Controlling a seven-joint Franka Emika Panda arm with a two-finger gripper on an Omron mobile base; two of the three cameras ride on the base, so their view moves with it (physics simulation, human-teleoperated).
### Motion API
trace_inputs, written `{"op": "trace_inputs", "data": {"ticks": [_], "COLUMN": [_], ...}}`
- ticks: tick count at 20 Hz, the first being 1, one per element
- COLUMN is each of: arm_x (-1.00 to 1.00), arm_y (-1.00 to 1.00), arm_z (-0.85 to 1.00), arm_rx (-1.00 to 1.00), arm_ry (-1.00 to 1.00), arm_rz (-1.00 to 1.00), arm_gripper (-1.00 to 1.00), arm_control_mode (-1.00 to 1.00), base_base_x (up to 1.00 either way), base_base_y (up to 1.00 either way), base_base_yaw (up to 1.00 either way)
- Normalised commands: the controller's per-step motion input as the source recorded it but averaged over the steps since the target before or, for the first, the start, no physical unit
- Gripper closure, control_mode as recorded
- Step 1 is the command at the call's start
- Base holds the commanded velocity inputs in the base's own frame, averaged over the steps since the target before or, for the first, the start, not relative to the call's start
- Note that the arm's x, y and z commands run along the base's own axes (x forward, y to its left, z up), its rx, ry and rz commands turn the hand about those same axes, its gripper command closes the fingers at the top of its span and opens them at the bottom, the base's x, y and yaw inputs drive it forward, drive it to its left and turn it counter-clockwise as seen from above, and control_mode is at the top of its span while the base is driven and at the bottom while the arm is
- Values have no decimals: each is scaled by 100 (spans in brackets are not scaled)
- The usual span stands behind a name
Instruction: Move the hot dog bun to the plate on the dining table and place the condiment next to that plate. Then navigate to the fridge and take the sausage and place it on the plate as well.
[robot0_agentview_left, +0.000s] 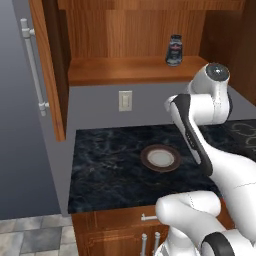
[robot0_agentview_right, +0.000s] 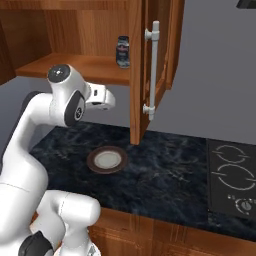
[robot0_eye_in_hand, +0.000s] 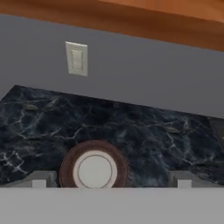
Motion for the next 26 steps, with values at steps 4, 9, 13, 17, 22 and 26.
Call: {"op": "trace_inputs", "data": {"ticks": [4, 9, 13, 17, 22, 26], "arm_x": [19, 25, 27, 69, 100, 89], "arm_y": [-18, -6, 0, -11, -25, -28], "arm_z": [74, 87, 98, 67, 17, 0], "arm_rx": [7, 12, 9, 3, 2, 0], "arm_ry": [-14, -7, -12, -12, -3, 0], "arm_rz": [-3, -3, -1, 0, 0, 0], "arm_gripper": [-100, -100, -100, -100, -100, -100], "arm_control_mode": [-100, -100, -100, -100, -100, -100], "base_base_x": [0, 0, 0, 0, 0, 0], "base_base_y": [0, 0, 0, 0, 0, 0], "base_base_yaw": [0, 0, 0, 0, 0, 0]}}
